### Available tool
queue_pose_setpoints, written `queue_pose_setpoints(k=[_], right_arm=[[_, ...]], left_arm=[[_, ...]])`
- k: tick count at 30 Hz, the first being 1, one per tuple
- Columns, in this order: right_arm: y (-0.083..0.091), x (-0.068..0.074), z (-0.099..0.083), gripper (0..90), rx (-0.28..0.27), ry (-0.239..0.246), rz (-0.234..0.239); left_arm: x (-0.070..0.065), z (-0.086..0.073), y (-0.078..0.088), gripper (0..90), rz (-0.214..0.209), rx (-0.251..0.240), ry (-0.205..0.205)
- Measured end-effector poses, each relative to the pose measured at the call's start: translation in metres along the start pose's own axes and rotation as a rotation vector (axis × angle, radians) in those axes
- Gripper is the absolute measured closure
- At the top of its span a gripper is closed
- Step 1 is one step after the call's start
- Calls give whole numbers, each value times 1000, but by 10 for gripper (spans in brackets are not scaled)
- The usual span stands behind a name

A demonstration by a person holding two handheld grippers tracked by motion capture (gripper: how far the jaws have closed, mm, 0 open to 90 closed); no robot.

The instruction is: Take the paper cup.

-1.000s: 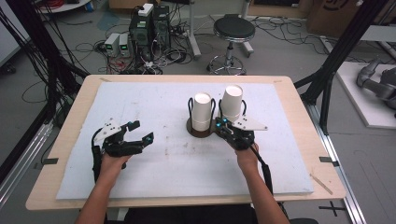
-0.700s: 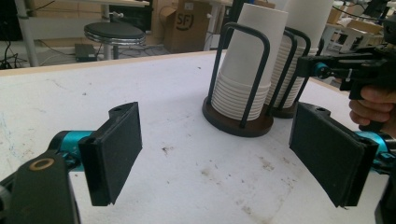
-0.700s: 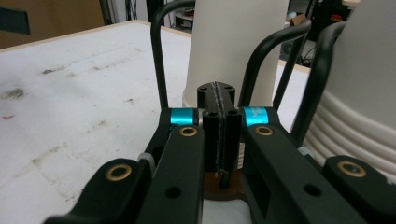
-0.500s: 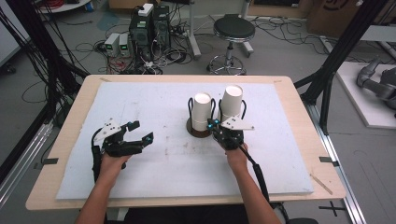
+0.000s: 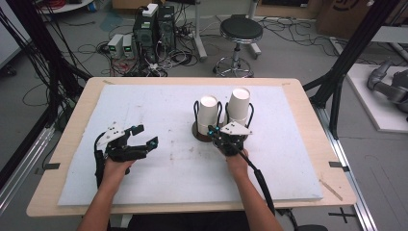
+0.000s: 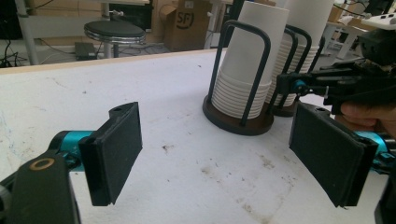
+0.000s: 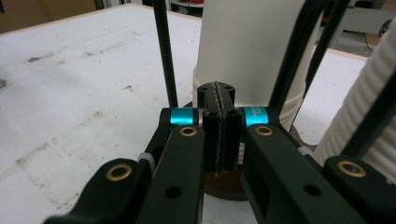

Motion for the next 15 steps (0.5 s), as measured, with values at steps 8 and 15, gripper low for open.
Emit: queue_pose_setpoints(k=[8,15], right_arm=[[-5,1,-5,900,25,-12,-7],[-7,0,-6,900,44,-14,-9]], left_arm=[[1,0,0,172,4,0,-1],[0,-1,-1,172,2,4,-4]])
Point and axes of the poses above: each handheld gripper's, and its own axes: y roughly backward along the jaws, z roughly out of its top, x roughly to its left, the point moved 7 cm from there along -y, roughly forward along the jaws, and after that the axes turned 8 degrees about y, right-handed, at the moved point
